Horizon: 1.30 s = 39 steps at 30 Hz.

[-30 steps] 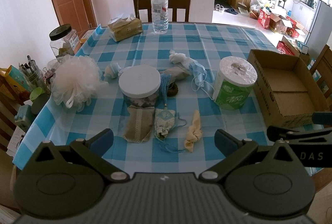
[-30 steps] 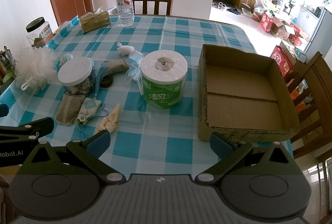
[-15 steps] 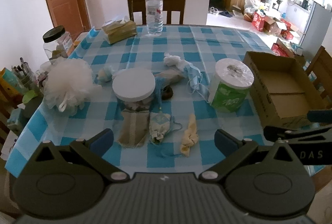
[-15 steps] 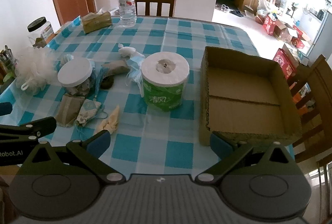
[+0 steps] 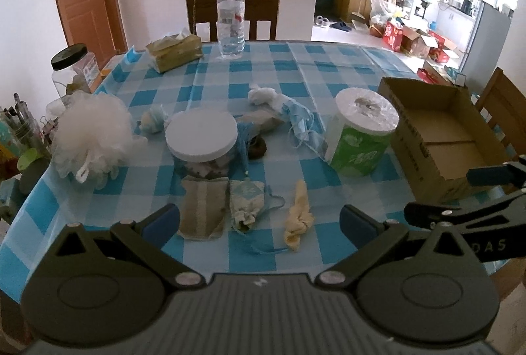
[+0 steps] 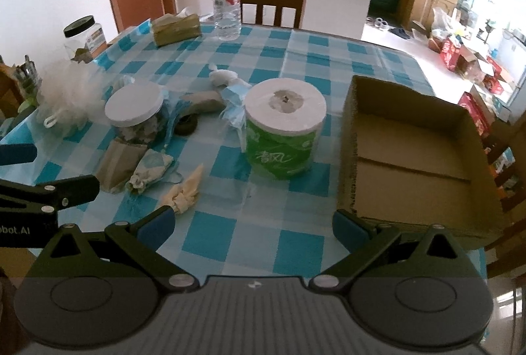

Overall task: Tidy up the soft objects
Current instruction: 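Move the left tool to the beige burlap pouch while the right tool approaches the cream knotted cloth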

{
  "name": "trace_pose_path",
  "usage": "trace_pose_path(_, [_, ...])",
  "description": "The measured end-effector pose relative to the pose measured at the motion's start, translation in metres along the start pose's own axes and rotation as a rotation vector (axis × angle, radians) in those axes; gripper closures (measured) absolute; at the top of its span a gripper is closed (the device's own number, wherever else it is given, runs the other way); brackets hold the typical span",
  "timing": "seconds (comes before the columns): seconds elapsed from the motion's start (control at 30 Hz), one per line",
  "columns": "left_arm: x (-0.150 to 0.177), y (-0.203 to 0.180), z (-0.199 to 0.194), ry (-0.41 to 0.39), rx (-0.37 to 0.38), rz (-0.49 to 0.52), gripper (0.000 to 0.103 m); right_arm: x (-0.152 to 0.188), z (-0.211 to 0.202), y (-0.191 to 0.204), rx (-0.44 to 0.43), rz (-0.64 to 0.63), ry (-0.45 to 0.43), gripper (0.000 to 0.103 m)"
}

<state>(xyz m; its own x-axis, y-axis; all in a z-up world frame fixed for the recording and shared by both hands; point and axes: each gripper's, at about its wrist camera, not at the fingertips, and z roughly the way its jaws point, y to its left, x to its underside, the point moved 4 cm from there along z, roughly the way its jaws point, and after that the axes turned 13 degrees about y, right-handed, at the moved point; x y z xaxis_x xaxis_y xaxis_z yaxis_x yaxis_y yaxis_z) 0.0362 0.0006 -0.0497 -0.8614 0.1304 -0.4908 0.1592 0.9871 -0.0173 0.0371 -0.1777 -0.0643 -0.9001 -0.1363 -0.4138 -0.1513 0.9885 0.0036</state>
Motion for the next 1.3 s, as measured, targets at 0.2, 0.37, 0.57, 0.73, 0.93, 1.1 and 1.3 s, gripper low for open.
trace_pose_path(0.2, [0.000,0.011,0.012,0.005,-0.010,-0.001,0.001,-0.003,0.018,0.008,-0.034,-0.039,-0.002,0.000])
trace_pose_path(0.37, [0.000,0.026,0.026,0.023,-0.024,-0.016,0.001,-0.005,0.041,0.016,-0.049,-0.098,0.007,0.000])
trace_pose_path(0.57, [-0.004,0.046,0.042,0.035,-0.034,-0.025,0.001,-0.009,0.077,0.029,-0.062,-0.151,0.045,0.000])
trace_pose_path(0.73, [-0.009,0.057,0.055,0.044,-0.047,-0.014,0.001,-0.015,0.106,0.044,-0.050,-0.210,0.069,0.000])
trace_pose_path(0.93, [-0.013,0.069,0.073,0.076,-0.051,-0.008,0.001,-0.023,0.134,0.060,-0.067,-0.233,0.094,0.000])
trace_pose_path(1.1, [-0.017,0.079,0.084,0.097,-0.041,-0.010,0.001,-0.031,0.151,0.069,-0.054,-0.231,0.103,0.000])
trace_pose_path(1.3, [-0.022,0.082,0.097,0.119,-0.022,0.005,0.001,-0.036,0.163,0.070,-0.023,-0.212,0.120,0.000])
